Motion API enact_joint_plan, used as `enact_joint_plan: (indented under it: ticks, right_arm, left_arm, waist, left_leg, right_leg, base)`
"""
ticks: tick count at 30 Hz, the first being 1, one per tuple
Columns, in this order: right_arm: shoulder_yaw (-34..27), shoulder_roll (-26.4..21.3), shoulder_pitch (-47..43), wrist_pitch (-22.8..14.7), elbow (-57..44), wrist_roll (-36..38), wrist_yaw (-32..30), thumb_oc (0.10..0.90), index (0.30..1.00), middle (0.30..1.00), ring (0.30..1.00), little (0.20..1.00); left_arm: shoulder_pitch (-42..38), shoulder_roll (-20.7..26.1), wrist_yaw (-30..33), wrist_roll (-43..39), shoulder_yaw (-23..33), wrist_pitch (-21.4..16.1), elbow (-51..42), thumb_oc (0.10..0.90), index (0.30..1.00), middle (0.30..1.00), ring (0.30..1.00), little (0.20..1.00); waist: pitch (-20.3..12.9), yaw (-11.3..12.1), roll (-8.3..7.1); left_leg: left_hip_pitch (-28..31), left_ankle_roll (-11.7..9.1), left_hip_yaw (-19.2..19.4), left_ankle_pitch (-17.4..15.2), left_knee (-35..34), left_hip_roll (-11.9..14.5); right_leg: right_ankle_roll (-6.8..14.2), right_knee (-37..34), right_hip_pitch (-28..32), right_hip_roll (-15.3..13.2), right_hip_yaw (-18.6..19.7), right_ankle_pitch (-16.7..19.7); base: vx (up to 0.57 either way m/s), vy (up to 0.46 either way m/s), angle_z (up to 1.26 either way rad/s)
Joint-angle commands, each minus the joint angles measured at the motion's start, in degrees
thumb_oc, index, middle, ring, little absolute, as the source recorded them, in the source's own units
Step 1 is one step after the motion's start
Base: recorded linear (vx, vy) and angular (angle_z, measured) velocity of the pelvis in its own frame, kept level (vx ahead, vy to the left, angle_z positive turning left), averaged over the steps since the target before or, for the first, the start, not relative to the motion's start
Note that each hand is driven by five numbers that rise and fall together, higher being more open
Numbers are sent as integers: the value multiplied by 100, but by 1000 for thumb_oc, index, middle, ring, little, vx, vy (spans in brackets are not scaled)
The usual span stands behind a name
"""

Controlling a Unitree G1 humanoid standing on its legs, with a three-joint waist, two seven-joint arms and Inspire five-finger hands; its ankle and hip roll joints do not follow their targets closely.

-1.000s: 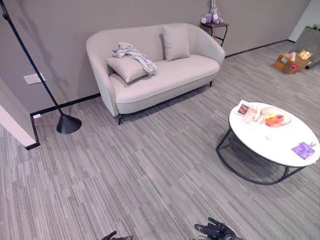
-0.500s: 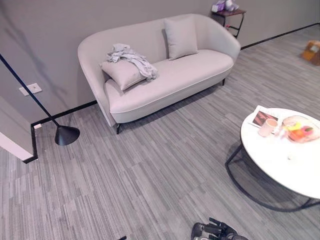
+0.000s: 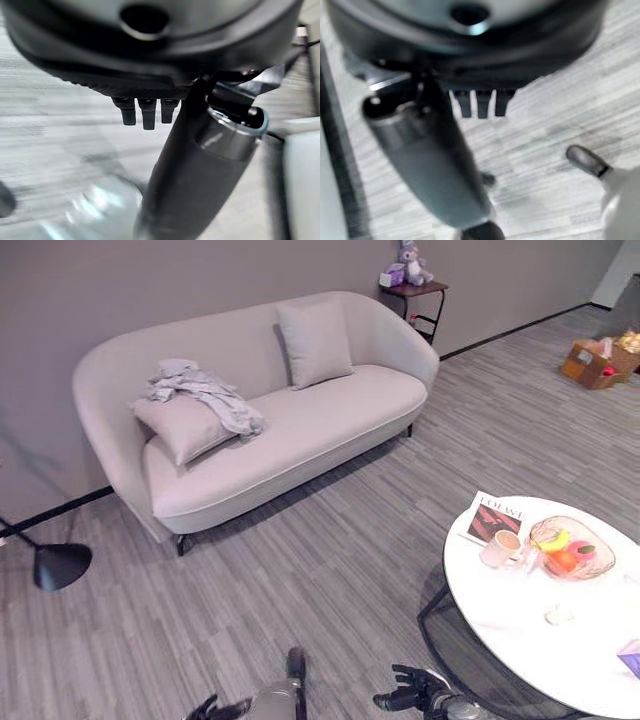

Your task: Hang the clothes on the sofa on the clothes rack.

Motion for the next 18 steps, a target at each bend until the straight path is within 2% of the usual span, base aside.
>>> enact_joint_plan:
  ticks: [1,3,4,5,6,8,9,10,12,13,14,15,16,17,18]
  right_arm:
    - [-94,-98,-96,-277,-486,-118,46,800,900,900,900,900]
    - [28,-95,-28,-266,-506,-331,82,800,900,900,900,900]
    - [102,-82,4,-247,-504,-467,88,800,900,900,900,900]
    - [177,-53,-9,-223,-351,-693,103,800,900,900,900,900]
    - [174,-6,32,-246,-316,-805,127,800,900,900,900,900]
    - [174,-1,36,-247,-315,-806,126,800,900,900,900,900]
    - [165,13,65,-328,-391,-800,110,800,900,900,900,900]
    - [152,3,54,-360,-457,-820,88,800,900,900,900,900]
    - [136,-49,19,-389,-661,-941,-8,800,900,900,900,900]
    - [110,-74,-17,-369,-815,-1039,-88,800,900,900,900,900]
    - [56,-113,-22,-352,-1044,-1124,-156,800,900,900,900,900]
    - [49,-173,-32,-334,-1274,-1263,-203,800,900,900,900,900]
    - [-47,-364,-18,-355,-1880,-1333,-312,800,900,900,900,900]
    - [-124,-458,9,-364,-2172,-1322,-344,800,900,900,900,900]
    - [-338,-665,80,-361,-2525,-1361,-448,800,900,900,900,900]
  left_arm:
    - [-117,-150,67,-106,-333,-127,-176,800,900,900,900,900]
    - [-82,-182,122,-18,-335,-141,-246,800,900,900,900,900]
    - [-14,-190,152,29,-328,-139,-275,800,900,900,900,900]
    - [30,-216,204,61,-281,-149,-271,800,900,900,900,900]
    - [61,-172,224,22,-212,-171,-273,800,900,900,900,900]
    - [65,-167,223,22,-214,-171,-274,800,900,900,900,900]
    - [63,-113,198,81,-232,-199,-294,800,900,900,900,900]
    - [39,-83,187,128,-267,-195,-321,800,900,900,900,900]
    - [-47,-35,196,211,-350,-181,-390,800,900,900,900,900]
    - [-126,-4,237,271,-414,-156,-403,800,900,900,900,900]
    - [-185,47,262,297,-464,-140,-422,800,900,900,900,900]
    - [-212,67,278,282,-452,-134,-450,800,900,900,900,900]
    - [-282,64,290,257,-531,-153,-556,800,900,900,900,900]
    - [-298,57,271,300,-605,-166,-602,800,900,900,900,900]
    - [-277,22,267,431,-774,-196,-683,800,900,900,900,900]
  waist:
    - [17,229,272]
    - [-107,213,265]
    - [-150,223,233]
    - [-310,328,115]
    - [-468,417,-61]
    - [-471,421,-71]
    - [-572,438,-183]
    - [-574,424,-229]
    - [-519,379,-196]
    - [-470,260,-174]
    - [-433,131,-134]
    - [-413,17,-17]
    - [-286,-211,166]
    - [-229,-330,212]
    - [-152,-523,259]
  left_leg:
    - [311,-158,522,711,-429,457]
    - [482,-78,937,691,-394,514]
    - [607,6,960,657,-384,452]
    - [726,97,901,631,-350,313]
    - [884,229,867,478,-353,110]
    - [886,233,873,470,-353,102]
    - [1072,368,895,287,-386,-69]
    - [1192,464,890,146,-405,-165]
    - [1393,660,854,-4,-442,-236]
    - [1586,719,705,-146,-449,-288]
    - [1768,777,520,-256,-449,-299]
    - [1938,789,360,-363,-449,-224]
    - [2217,720,-21,-529,-449,-178]
    - [2326,674,-211,-555,-449,-163]
    - [2501,574,-594,-662,-449,-139]
  right_leg:
    - [188,79,-791,438,274,1099]
    - [209,141,-605,523,247,958]
    - [227,203,-510,491,264,856]
    - [280,296,-373,391,294,761]
    - [469,491,-297,138,252,1000]
    - [476,492,-295,128,255,996]
    - [700,1061,-408,-96,231,1347]
    - [872,1606,-586,-186,196,1624]
    - [1188,2828,-1084,-280,176,2368]
    - [1254,3443,-1319,-345,196,2681]
    - [1221,4016,-1578,-399,182,2743]
    - [1118,4482,-1964,-412,164,2621]
    - [863,4588,-2693,-573,61,2151]
    - [762,4249,-2884,-657,27,2033]
    - [643,3142,-3039,-726,191,1891]
  base:
    - [375,-6,-6]
    - [513,11,7]
    - [645,57,35]
    - [789,124,32]
    - [656,111,12]
    - [304,81,-23]
    - [393,133,-19]
    - [436,151,-8]
    - [293,103,9]
    - [384,95,52]
    - [397,73,95]
    - [560,18,111]
    - [557,-64,110]
    - [679,-269,122]
    - [386,-245,154]
